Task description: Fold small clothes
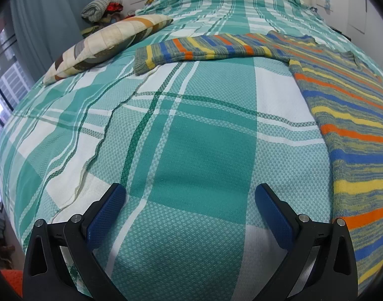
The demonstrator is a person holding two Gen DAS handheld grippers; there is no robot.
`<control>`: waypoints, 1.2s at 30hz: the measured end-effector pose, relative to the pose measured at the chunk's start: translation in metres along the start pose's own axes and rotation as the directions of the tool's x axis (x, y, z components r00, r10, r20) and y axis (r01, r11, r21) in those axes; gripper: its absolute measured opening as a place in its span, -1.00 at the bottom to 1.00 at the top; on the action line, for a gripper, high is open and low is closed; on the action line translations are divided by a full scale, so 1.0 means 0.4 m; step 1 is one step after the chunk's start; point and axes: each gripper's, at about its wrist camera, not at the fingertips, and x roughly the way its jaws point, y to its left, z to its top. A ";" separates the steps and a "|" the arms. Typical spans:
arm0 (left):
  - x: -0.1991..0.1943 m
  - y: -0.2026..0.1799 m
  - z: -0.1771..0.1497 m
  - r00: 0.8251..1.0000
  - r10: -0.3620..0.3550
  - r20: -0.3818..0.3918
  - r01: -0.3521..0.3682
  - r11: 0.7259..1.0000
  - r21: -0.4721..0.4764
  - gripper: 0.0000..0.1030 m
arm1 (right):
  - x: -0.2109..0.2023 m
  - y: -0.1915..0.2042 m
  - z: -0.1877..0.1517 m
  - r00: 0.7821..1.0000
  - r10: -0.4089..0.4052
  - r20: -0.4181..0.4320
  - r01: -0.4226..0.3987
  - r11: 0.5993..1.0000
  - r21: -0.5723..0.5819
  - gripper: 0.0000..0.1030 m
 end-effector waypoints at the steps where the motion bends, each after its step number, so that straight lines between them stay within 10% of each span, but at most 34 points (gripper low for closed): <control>1: 0.000 0.000 -0.001 1.000 0.000 0.001 0.000 1.000 0.000 0.99 | -0.010 0.013 0.001 1.000 -0.005 0.022 0.005 1.000 -0.012 -0.89; 7: 0.003 -0.004 -0.001 1.000 0.012 0.008 -0.011 1.000 -0.003 0.99 | -0.143 0.284 0.025 0.984 0.131 0.121 -0.090 0.951 -0.297 -0.90; 16: 0.003 -0.005 0.002 1.000 0.009 0.003 -0.009 1.000 -0.009 0.99 | -0.088 0.892 -0.182 0.916 0.363 -0.171 -0.388 0.697 -0.603 -0.82; 18: 0.002 -0.006 0.001 1.000 0.009 0.003 -0.009 1.000 -0.008 0.99 | -0.008 0.978 -0.256 0.897 0.345 -0.277 -0.441 0.664 -0.604 0.26; 20: 0.002 -0.006 0.001 1.000 0.009 0.003 -0.009 1.000 -0.009 0.99 | 0.054 1.018 -0.307 0.910 0.300 -0.285 -0.414 0.657 -0.630 0.48; 29: 0.001 -0.005 0.001 1.000 0.016 0.001 -0.016 1.000 -0.013 0.99 | 0.085 0.881 -0.265 0.986 0.101 -0.130 -0.163 0.703 -0.692 0.38; 36: 0.000 -0.007 0.001 1.000 0.021 0.008 -0.021 1.000 -0.011 0.99 | 0.095 0.684 -0.386 0.990 -0.142 -0.022 0.039 0.411 -0.911 0.37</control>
